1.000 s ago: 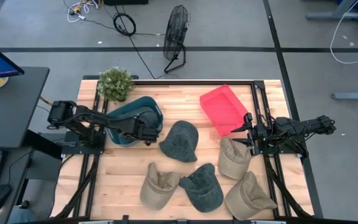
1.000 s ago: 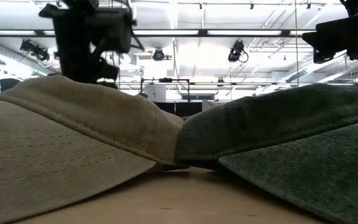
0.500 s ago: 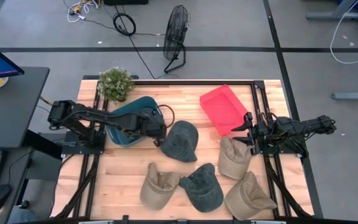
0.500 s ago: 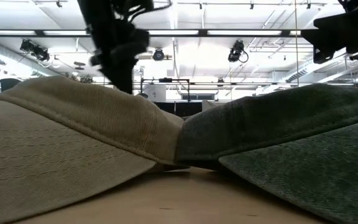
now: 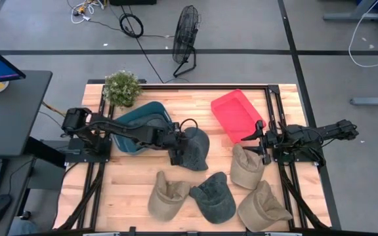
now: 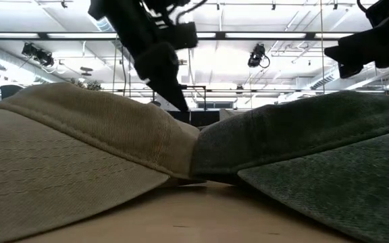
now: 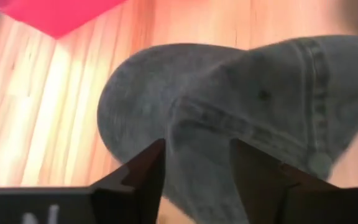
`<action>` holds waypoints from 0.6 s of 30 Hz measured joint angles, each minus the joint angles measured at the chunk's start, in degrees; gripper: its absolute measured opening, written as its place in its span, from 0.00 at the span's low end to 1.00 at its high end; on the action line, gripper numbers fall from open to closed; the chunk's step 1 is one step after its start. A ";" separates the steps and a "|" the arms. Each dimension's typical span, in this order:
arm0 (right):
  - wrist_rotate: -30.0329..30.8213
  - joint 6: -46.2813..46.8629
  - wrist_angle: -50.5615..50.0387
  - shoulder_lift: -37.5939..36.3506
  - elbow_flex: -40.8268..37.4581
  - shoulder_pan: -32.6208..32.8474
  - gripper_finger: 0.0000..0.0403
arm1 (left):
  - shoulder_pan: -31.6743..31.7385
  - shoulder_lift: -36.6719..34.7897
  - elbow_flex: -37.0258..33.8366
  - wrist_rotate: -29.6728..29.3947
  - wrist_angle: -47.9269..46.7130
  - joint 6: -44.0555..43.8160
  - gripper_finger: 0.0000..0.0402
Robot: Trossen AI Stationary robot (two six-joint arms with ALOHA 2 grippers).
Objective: Pick & Place hat
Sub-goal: Put the top black cap into the blue bin
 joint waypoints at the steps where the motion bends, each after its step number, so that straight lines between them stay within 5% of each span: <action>1: 0.01 0.04 0.00 0.14 0.00 0.01 0.40 | 0.33 0.67 0.00 0.02 1.38 0.21 0.49; 11: 0.00 1.51 -0.22 0.46 0.00 0.01 0.40 | 3.14 8.00 0.07 2.45 3.16 0.42 0.58; 18: 0.01 1.51 -0.95 0.51 0.00 0.00 0.40 | 3.42 10.17 0.13 2.01 3.44 1.71 0.35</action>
